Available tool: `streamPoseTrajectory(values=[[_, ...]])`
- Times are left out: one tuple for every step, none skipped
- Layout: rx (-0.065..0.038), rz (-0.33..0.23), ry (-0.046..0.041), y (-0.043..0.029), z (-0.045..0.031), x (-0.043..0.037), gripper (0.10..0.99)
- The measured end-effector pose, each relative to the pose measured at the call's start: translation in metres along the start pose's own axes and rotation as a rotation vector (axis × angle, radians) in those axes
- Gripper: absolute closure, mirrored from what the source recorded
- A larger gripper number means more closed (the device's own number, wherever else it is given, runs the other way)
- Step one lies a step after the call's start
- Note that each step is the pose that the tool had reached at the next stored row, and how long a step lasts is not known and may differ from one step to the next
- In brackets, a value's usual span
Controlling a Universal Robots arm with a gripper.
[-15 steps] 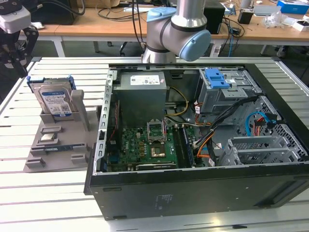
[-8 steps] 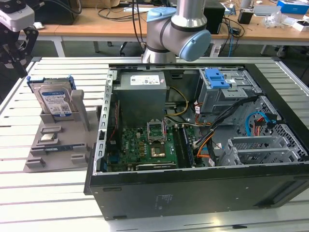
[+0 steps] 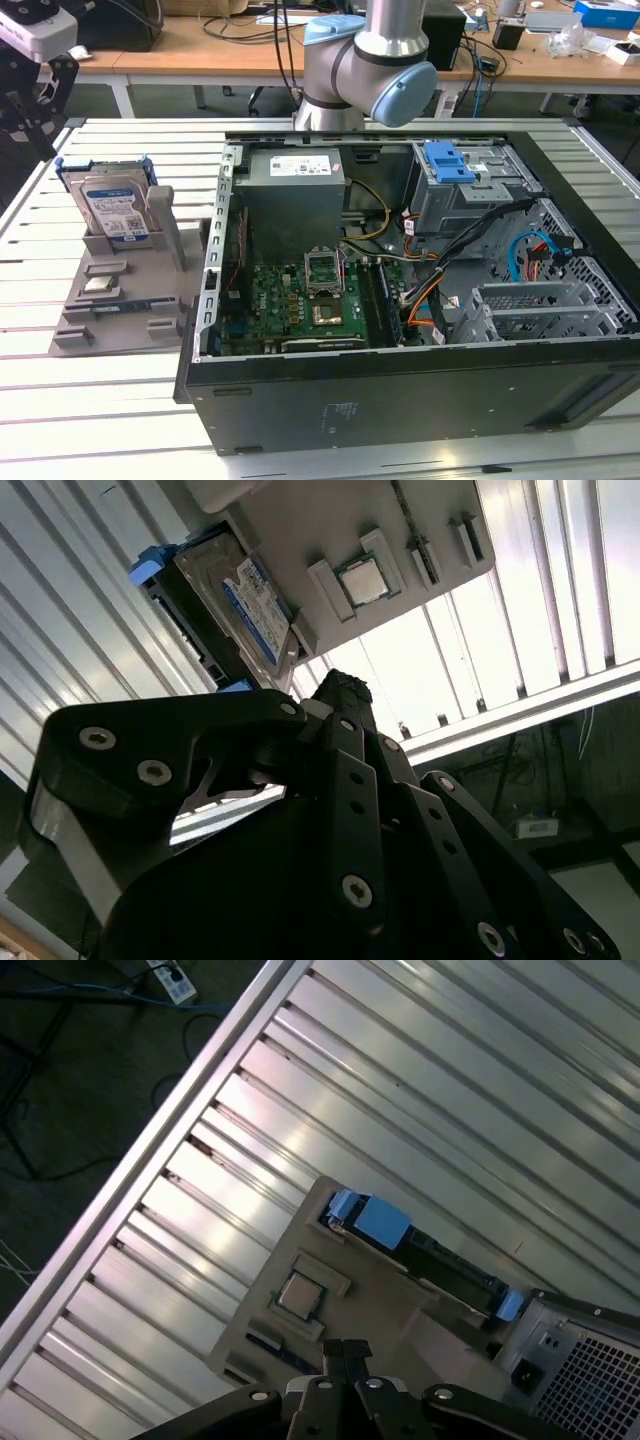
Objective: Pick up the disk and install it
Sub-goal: 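Pick up the disk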
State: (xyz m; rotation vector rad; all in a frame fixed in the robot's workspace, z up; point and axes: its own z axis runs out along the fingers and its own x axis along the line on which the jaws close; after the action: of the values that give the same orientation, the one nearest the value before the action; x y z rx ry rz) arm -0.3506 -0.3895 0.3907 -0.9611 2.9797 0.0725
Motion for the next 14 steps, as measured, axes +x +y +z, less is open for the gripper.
streamPoseTrajectory(values=[[0.000,-0.020,0.0008,0.0000,0.0000,0.0000,0.980],[-0.001,-0.032,0.0014,0.0000,0.0000,0.0000,0.980],[-0.001,-0.041,0.0017,0.0000,0.0000,0.0000,0.980],[-0.001,-0.057,0.0024,0.0000,0.0000,0.0000,0.980],[-0.002,-0.069,0.0029,0.0000,0.0000,0.0000,0.980],[-0.002,-0.078,0.0032,0.0000,0.0000,0.0000,0.980],[-0.002,-0.088,0.0036,0.0000,0.0000,0.0000,0.980],[-0.002,-0.097,0.0040,0.0000,0.0000,0.0000,0.980],[-0.003,-0.107,0.0044,0.0000,0.0000,0.0000,0.980],[-0.003,-0.116,0.0048,0.0000,0.0000,0.0000,0.980],[-0.003,-0.129,0.0054,0.0000,0.0000,0.0000,0.980],[-0.003,-0.139,0.0058,0.0000,0.0000,0.0000,0.980],[-0.004,-0.152,0.0063,0.0000,0.0000,0.0000,0.980],[-0.004,-0.163,0.0067,0.0000,0.0000,0.0000,0.980]])
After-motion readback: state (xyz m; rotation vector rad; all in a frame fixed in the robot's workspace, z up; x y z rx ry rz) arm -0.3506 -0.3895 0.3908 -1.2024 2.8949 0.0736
